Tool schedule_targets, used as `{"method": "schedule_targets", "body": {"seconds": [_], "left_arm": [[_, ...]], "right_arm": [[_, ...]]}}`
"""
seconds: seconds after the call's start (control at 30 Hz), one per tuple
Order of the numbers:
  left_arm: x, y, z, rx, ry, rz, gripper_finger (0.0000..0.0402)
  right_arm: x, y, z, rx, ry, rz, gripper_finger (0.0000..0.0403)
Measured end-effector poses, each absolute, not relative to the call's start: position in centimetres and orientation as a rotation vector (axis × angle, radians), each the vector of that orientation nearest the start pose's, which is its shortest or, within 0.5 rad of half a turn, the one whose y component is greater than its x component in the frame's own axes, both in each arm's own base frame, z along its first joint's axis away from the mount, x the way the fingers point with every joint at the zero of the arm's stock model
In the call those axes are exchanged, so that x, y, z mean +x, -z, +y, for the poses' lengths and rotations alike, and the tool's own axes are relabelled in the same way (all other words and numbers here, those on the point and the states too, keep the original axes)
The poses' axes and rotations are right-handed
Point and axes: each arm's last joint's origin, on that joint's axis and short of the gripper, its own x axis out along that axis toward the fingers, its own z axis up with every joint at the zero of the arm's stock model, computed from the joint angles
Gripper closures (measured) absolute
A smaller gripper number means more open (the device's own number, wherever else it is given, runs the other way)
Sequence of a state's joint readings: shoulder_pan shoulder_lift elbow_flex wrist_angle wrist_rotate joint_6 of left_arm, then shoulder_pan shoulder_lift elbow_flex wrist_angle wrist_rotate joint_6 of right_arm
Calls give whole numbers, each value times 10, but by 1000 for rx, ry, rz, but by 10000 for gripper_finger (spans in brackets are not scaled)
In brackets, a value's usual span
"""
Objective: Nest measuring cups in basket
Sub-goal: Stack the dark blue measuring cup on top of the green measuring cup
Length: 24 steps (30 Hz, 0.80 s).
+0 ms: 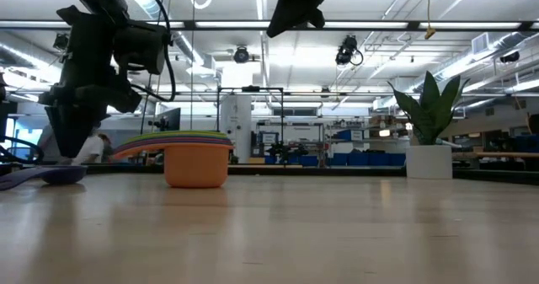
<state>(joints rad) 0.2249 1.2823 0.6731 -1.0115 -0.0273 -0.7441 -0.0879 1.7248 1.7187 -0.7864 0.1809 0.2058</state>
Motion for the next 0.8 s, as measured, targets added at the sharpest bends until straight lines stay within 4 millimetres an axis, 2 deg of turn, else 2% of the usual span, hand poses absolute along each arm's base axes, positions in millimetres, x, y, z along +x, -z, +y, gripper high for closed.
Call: {"method": "schedule_targets", "body": {"seconds": [0.33, 0.53, 0.8], "left_arm": [[170, -168, 40, -762, -816, 1470, 290], [158, -150, 35, -853, -815, 1527, 290], [165, -143, 36, -857, -782, 1426, 290]], "right_arm": [[372, -354, -38, 154, 334, 765, 400], [372, -354, -38, 133, 325, 769, 400], [372, -354, -38, 133, 325, 768, 400]]}}
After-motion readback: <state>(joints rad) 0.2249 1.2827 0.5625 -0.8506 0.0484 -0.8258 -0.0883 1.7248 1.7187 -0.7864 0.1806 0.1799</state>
